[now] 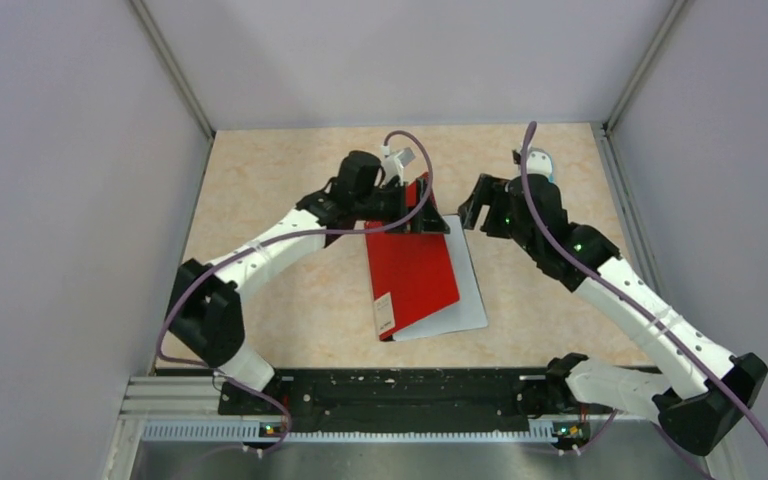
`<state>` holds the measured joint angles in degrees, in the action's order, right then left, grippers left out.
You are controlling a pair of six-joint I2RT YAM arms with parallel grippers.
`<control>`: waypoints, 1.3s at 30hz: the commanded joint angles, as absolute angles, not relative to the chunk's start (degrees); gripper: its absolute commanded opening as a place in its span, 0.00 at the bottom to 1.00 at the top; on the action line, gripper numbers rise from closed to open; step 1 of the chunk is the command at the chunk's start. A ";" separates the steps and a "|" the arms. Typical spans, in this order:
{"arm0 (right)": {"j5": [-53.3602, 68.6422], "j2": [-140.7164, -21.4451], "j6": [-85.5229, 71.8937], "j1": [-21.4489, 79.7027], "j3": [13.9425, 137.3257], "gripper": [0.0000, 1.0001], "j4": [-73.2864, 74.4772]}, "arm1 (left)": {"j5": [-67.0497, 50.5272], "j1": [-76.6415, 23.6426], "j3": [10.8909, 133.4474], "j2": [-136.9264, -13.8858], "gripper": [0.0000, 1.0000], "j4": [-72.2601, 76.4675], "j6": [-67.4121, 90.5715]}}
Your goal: Put the files into the folder
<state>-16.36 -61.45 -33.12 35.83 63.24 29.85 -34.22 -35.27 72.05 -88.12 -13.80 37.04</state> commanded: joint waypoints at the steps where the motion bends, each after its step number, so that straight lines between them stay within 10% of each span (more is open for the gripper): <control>1: -20.10 -60.18 -31.81 35.33 61.72 0.77 32.87 | -32.29 -37.65 75.15 -93.85 0.98 -6.96 39.49; 39: -1.52 -72.67 -40.72 34.47 30.70 0.97 9.11 | -10.54 -34.31 53.99 -82.66 0.98 -22.39 41.58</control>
<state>-4.38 -71.22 -37.87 33.26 31.73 14.17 -15.27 -34.63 56.21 -85.97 -19.88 41.32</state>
